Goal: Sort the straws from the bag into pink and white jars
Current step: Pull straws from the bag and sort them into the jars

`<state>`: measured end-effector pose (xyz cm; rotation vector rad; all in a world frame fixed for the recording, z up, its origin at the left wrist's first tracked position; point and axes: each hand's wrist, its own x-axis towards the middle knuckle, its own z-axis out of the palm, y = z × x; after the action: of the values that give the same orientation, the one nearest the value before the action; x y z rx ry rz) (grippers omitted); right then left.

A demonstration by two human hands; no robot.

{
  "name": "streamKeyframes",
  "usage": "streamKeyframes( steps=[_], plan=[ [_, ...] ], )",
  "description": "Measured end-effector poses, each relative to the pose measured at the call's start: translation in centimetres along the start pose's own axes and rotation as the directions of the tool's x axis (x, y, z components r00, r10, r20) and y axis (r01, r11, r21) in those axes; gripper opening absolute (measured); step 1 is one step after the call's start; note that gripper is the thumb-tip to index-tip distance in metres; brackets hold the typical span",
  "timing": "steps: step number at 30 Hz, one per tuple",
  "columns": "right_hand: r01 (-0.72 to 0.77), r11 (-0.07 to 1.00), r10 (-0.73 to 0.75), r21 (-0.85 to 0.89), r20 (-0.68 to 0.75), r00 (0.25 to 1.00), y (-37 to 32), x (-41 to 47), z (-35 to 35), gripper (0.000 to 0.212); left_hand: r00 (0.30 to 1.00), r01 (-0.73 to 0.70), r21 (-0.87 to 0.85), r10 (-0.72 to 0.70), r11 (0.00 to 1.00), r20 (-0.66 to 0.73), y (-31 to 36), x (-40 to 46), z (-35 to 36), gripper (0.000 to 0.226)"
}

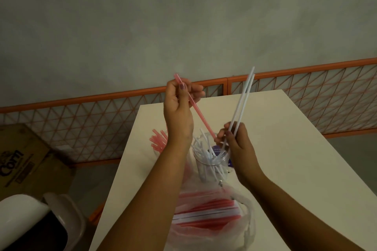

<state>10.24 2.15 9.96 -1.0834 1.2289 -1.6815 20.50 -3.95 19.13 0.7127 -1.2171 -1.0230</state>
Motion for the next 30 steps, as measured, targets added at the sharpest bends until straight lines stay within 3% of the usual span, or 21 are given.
streamKeyframes(
  steps=[5, 9, 12, 18, 23, 25, 27, 30],
  plan=[
    [0.107, 0.985, -0.116, -0.138, -0.056, 0.992, 0.1, 3.1, 1.5, 0.019, 0.986, -0.13, 0.045, 0.134, 0.991, -0.096, 1.1, 0.7, -2.1, 0.017],
    [0.073, 0.967, -0.1, -0.246, -0.098, 0.99, 2.0, 3.8, 2.4, 0.013, 0.951, -0.271, 0.135, 0.286, 0.953, -0.113, 1.9, 1.5, -4.2, 0.019],
    [0.053, 0.945, -0.093, -0.323, -0.11, 0.99, 3.2, 3.6, 2.6, 0.008, 0.943, -0.295, 0.258, 0.324, 0.92, -0.078, 1.4, 1.4, -5.6, 0.024],
    [0.073, 0.94, -0.111, -0.334, -0.096, 0.989, 3.2, 3.7, 3.3, 0.009, 0.975, -0.17, 0.412, 0.213, 0.895, -0.06, -3.2, 0.3, -7.7, 0.028],
    [0.137, 0.9, -0.189, -0.414, -0.088, 0.978, 2.3, 2.3, 3.2, 0.026, 0.995, -0.055, 0.56, 0.089, 0.827, -0.035, -6.6, -1.3, -8.9, 0.025],
    [0.21, 0.807, -0.291, -0.552, -0.063, 0.955, 2.4, 1.6, 2.9, 0.027, 0.998, -0.031, 0.639, 0.055, 0.769, -0.018, -7.8, -1.8, -9.2, 0.022],
    [0.318, 0.629, -0.381, -0.71, 0.075, 0.921, 3.2, 0.8, 2.6, 0.034, 0.999, -0.029, 0.749, 0.042, 0.662, 0.002, -8.8, -2.2, -9.6, 0.016],
    [0.376, 0.305, -0.312, -0.875, 0.282, 0.907, 5.3, -0.4, 2.2, 0.049, 0.989, -0.145, 0.92, 0.05, 0.364, 0.137, -9.7, -2.5, -10.2, 0.013]
  ],
)
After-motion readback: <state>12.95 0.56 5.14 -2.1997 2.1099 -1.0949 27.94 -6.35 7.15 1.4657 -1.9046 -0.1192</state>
